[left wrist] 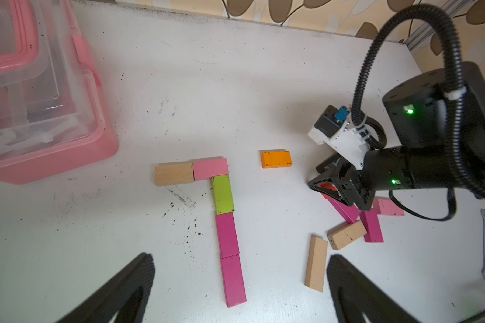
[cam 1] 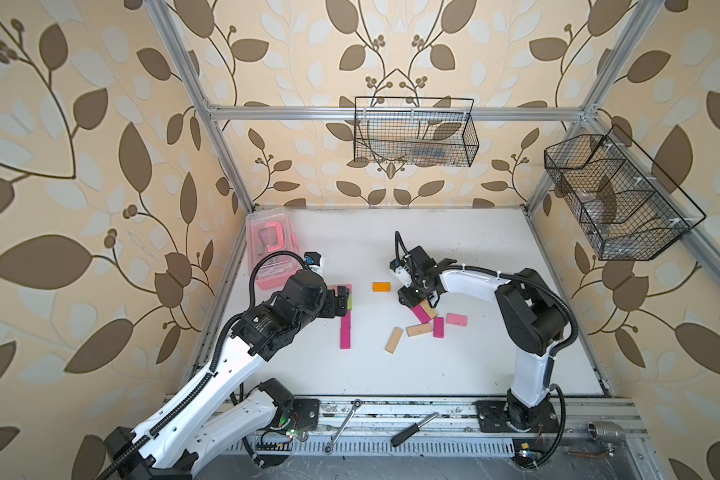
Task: Assemble the number 7 with building blocks
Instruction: Move the building block to the center of the board, then pick up the building block from the center of the board.
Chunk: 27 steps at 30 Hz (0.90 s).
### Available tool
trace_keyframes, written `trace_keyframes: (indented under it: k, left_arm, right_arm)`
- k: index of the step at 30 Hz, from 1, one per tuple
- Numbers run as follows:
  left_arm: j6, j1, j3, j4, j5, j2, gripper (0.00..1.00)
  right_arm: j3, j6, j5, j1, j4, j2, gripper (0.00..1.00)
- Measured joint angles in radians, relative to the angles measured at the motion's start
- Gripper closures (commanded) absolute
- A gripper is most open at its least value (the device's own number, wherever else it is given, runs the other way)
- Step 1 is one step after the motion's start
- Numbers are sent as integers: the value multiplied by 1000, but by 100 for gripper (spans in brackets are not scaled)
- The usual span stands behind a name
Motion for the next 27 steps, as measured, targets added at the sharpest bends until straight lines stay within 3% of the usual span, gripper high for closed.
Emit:
trace_keyframes:
  k: [7,12,15,16,17,21,23,27]
  left_arm:
    - [12,0,0,44,42,59,1]
    - [22,0,0,63,71,81,1]
    - [22,2,0,68,76,80,1]
    - [23,6,0,69,78,80,1]
    - [22,6,0,70,78,80,1]
    - [22,6,0,70,92,76,1]
    - [21,6,0,70,100,75,1]
    - [18,6,-8,69,105,61,1]
  right_arm:
    - [-172,113,114,-56,-86,-167,60]
    - [-210,136,184,-84,-140,-269,53]
    - [-200,145,226,-58,-137,-335,28]
    - [-197,146,241,-47,-126,-362,3]
    - [-197,143,249,-37,-108,-391,0]
    - [-267,178,233,-29,74,-554,0]
    - [-340,219,166,-54,193,-631,0]
    - [-412,280,32,-119,345,-645,0]
